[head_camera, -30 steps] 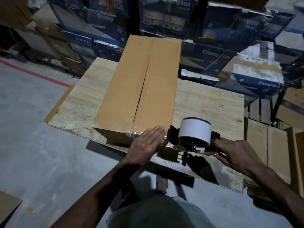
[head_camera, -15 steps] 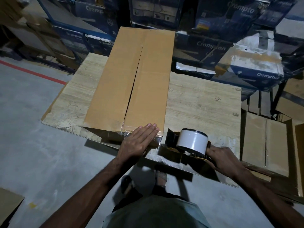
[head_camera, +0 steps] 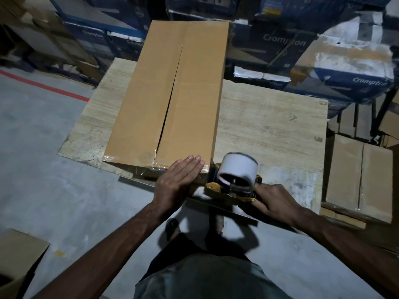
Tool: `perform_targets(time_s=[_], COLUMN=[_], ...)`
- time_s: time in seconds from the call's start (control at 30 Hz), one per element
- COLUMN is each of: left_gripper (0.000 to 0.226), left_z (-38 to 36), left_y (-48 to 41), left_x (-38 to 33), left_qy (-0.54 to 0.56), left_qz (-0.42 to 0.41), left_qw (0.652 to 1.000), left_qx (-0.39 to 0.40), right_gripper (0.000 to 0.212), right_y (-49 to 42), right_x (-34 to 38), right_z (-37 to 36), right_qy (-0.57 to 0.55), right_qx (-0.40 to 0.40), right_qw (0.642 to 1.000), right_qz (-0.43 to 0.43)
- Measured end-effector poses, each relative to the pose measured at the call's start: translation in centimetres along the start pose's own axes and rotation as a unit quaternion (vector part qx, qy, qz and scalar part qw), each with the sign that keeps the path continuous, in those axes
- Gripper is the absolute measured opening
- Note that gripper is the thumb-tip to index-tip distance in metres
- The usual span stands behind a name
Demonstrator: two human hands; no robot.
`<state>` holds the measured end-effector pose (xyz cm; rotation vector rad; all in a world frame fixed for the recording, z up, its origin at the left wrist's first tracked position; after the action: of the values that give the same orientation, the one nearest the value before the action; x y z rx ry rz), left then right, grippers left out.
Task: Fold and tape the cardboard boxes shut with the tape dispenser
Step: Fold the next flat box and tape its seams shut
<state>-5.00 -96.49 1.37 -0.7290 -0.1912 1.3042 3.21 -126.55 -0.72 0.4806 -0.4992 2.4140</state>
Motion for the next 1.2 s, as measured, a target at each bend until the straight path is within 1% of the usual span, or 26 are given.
perform_targets(time_s=[0.1, 0.2, 0.3, 0.33, 0.37, 0.43, 0.47, 0.53, 0.57, 0.63, 0.67, 0.73, 0.8, 0.83, 0.9, 0.93, 0.97, 1.0, 1.07, 1.1, 1.13, 1.17, 1.2], left_gripper=[0.069, 0.075, 0.072, 0.070, 0.069, 0.071, 0.073, 0.071, 0.069, 0.067, 0.068, 0.072, 0.074, 0.073, 0.065, 0.062, 0.061, 0.063, 0.069, 0.075, 0.082, 0.088, 0.092], left_z=[-0.2, -0.2, 0.1, 0.1, 0.1, -0.1, -0.1, -0.2, -0.3, -0.6, -0.7, -0.7, 0.3, 1.0, 3.6, 5.3, 7.1, 8.9, 12.2, 13.7, 15.0, 15.9, 16.7], left_y=[0.2, 0.4, 0.3, 0.1, 0.0, 0.0, 0.1, 0.3, 0.3, 0.4, 0.5, 0.5, 0.2, 0.0, -0.6, -1.0, -1.3, -1.7, -1.9, -1.9, -1.8, -1.7, -1.4], left_x=[0.0, 0.0, 0.0, 0.0, -0.1, -0.3, -0.4, -0.6, -0.6, -0.5, -0.6, -0.4, -0.3, -0.2, 0.6, 1.4, 2.6, 4.2, 8.6, 11.1, 13.6, 15.8, 17.7], left_qy=[0.000, -0.005, -0.014, -0.017, -0.023, -0.027, -0.024, -0.011, -0.003, 0.007, 0.008, 0.007, 0.016, 0.041, 0.120, 0.153, 0.173, 0.183, 0.176, 0.154, 0.120, 0.082, 0.049], left_qz=[0.001, -0.003, -0.036, -0.046, -0.049, -0.038, -0.036, -0.032, -0.027, -0.017, -0.013, -0.007, -0.012, -0.010, 0.040, 0.072, 0.100, 0.124, 0.163, 0.177, 0.186, 0.185, 0.175], left_qw=[1.000, 1.000, 0.999, 0.999, 0.999, 0.999, 0.999, 0.999, 1.000, 0.999, 0.999, 0.996, 0.992, 0.988, 0.977, 0.972, 0.970, 0.969, 0.969, 0.971, 0.974, 0.976, 0.978], left_qx=[-0.007, 0.002, 0.001, 0.000, -0.005, -0.001, 0.002, 0.008, 0.016, 0.038, 0.051, 0.084, 0.127, 0.147, 0.174, 0.165, 0.139, 0.105, 0.055, 0.047, 0.053, 0.073, 0.105], right_gripper=[0.030, 0.035, 0.026, 0.024, 0.023, 0.027, 0.030, 0.035, 0.036, 0.038, 0.038, 0.039, 0.052, 0.057, 0.062, 0.069, 0.075, 0.075, 0.061, 0.052, 0.046, 0.043, 0.041], right_y=[0.8, 1.8, 4.6, 5.7, 6.7, 7.6, 7.5, 6.4, 5.7, 4.1, 3.5, 2.2, 1.1, 0.5, 0.0, -0.1, 0.3, 0.7, 1.4, 1.4, 1.0, 0.3, -0.8], right_x=[1.1, 1.9, 2.7, 2.9, 2.9, 2.9, 3.0, 3.1, 2.8, 2.0, 1.5, 1.0, 1.4, 1.9, 2.7, 3.1, 3.3, 3.7, 4.8, 5.3, 5.9, 6.0, 6.4], right_z=[-0.5, -0.4, -0.9, -1.2, -1.4, -2.1, -2.5, -3.4, -4.3, -6.6, -7.7, -9.6, -11.0, -11.5, -12.4, -12.9, -13.3, -13.4, -12.4, -11.3, -9.7, -8.2, -6.7], right_qy=[-0.026, -0.054, -0.028, -0.044, -0.085, -0.197, -0.234, -0.259, -0.290, -0.391, -0.418, -0.422, -0.429, -0.433, -0.420, -0.397, -0.362, -0.320, -0.225, -0.175, -0.138, -0.112, -0.094], right_qx=[0.002, 0.009, 0.046, 0.049, 0.048, 0.024, -0.013, -0.111, -0.161, -0.237, -0.266, -0.306, -0.339, -0.348, -0.337, -0.316, -0.292, -0.274, -0.258, -0.275, -0.310, -0.343, -0.350], right_qw=[0.999, 0.995, 0.994, 0.990, 0.980, 0.932, 0.903, 0.832, 0.778, 0.653, 0.607, 0.559, 0.523, 0.512, 0.514, 0.529, 0.546, 0.559, 0.552, 0.560, 0.597, 0.666, 0.751], right_qz=[-0.043, -0.086, -0.099, -0.123, -0.176, -0.302, -0.360, -0.478, -0.534, -0.603, -0.622, -0.644, -0.654, -0.655, -0.668, -0.681, -0.697, -0.714, -0.761, -0.762, -0.727, -0.653, -0.552])
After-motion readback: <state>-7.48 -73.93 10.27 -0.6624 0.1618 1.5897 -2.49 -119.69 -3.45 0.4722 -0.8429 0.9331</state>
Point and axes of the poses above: each hand's wrist, its own y-axis away from the middle knuckle, its own z-axis out of the back of the hand, x = y × z, the point moved 3 cm from there along -y, towards the middle knuckle, and after that the axes turned 11 degrees about -x, right-handed, at the moved point
